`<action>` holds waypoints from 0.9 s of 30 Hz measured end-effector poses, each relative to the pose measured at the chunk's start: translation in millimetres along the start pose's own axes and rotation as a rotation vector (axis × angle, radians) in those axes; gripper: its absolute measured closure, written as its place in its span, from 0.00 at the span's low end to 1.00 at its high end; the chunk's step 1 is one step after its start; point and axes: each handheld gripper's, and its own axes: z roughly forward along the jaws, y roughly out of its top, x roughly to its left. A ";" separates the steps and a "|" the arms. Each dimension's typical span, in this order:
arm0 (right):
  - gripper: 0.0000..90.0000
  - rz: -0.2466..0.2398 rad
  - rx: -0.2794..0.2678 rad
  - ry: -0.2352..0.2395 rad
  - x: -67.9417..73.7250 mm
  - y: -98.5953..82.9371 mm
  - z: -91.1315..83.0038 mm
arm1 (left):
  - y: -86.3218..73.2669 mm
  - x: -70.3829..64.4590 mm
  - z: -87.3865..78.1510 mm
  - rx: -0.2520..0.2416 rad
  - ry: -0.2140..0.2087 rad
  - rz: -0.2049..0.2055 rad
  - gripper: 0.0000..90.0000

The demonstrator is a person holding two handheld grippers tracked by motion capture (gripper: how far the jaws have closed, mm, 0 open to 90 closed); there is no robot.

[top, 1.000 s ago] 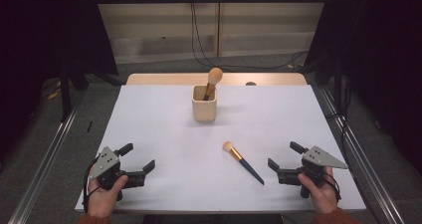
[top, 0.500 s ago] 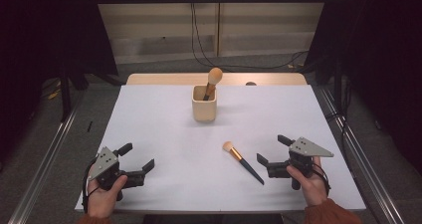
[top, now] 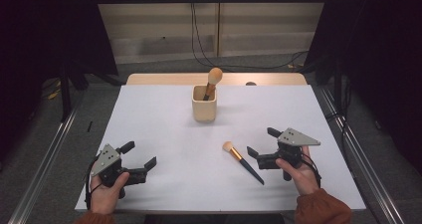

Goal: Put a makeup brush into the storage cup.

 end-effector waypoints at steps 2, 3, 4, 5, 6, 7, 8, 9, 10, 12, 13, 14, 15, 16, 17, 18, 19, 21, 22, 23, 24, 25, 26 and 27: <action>0.01 0.004 0.012 0.015 -0.5 4.2 2.3 | -0.5 1.0 0.8 0.012 -0.005 0.001 0.03; 0.01 0.009 0.033 0.032 -0.9 6.7 4.1 | -1.1 1.0 1.5 0.014 -0.006 -0.006 0.03; 0.01 0.005 0.051 0.045 -1.4 8.5 5.6 | -1.1 0.9 1.8 0.015 -0.003 -0.003 0.03; 0.01 0.005 0.063 0.056 -1.6 9.6 6.9 | -0.9 0.9 1.8 0.015 -0.003 0.001 0.03; 0.01 0.000 0.081 0.063 -2.0 10.9 8.6 | -0.6 1.1 1.6 0.012 -0.007 0.003 0.03; 0.01 -0.006 0.098 0.074 -2.2 12.0 10.5 | -0.5 1.1 1.5 0.012 -0.007 0.003 0.03; 0.01 -0.007 0.113 0.078 -2.0 12.7 12.2 | -0.6 1.0 1.7 0.013 -0.007 0.004 0.03; 0.01 0.002 0.138 0.093 -2.2 13.6 14.1 | -0.7 0.8 1.7 0.014 -0.007 0.002 0.03; 0.01 0.009 0.177 0.107 -2.7 14.6 16.3 | -0.5 1.2 1.8 0.013 -0.007 0.005 0.03; 0.02 0.013 0.270 0.140 -4.3 16.9 20.9 | -0.2 1.5 1.7 0.014 -0.004 0.008 0.03; 0.02 0.008 0.310 0.150 -4.9 17.6 23.1 | -0.2 1.6 1.7 0.014 -0.004 0.010 0.03; 0.02 0.006 0.331 0.152 -5.0 17.4 24.7 | 0.4 1.3 1.8 0.013 -0.002 0.013 0.03; 0.02 0.020 0.356 0.157 -5.8 16.3 26.8 | 1.0 1.7 1.8 0.009 0.000 0.025 0.03; 0.02 0.032 0.383 0.170 -6.3 14.9 28.7 | 1.2 2.3 1.7 0.008 0.000 0.028 0.03; 0.03 0.036 0.405 0.178 -6.6 13.9 30.1 | 0.8 2.8 1.8 0.007 -0.001 0.017 0.03; 0.03 0.040 0.435 0.183 -6.6 12.9 31.4 | 0.4 3.7 1.5 0.011 0.002 0.016 0.03; 0.03 0.052 0.465 0.191 -6.6 11.7 32.9 | 0.3 3.9 1.4 0.009 0.004 0.016 0.03; 0.06 0.065 0.511 0.183 -7.0 11.1 34.4 | 0.7 4.1 0.8 0.008 0.006 0.015 0.03; 0.06 0.068 0.534 0.189 -6.7 11.8 35.2 | 0.7 4.0 0.8 0.009 0.006 0.016 0.03; 0.05 0.058 0.583 0.191 -6.1 14.0 37.0 | 0.4 3.6 1.0 0.010 0.008 0.017 0.03; 0.05 0.058 0.583 0.191 -6.1 14.0 37.0 | 0.2 3.6 1.0 0.011 0.007 0.018 0.03; 0.05 0.051 0.598 0.191 -5.8 15.1 37.9 | 0.2 3.5 1.1 0.012 0.006 0.018 0.03; 0.05 0.049 0.624 0.194 -5.3 16.3 39.2 | 0.2 3.5 1.3 0.013 0.005 0.022 0.03; 0.05 0.044 0.644 0.198 -4.7 17.4 40.8 | 0.3 3.3 1.2 0.012 0.004 0.022 0.03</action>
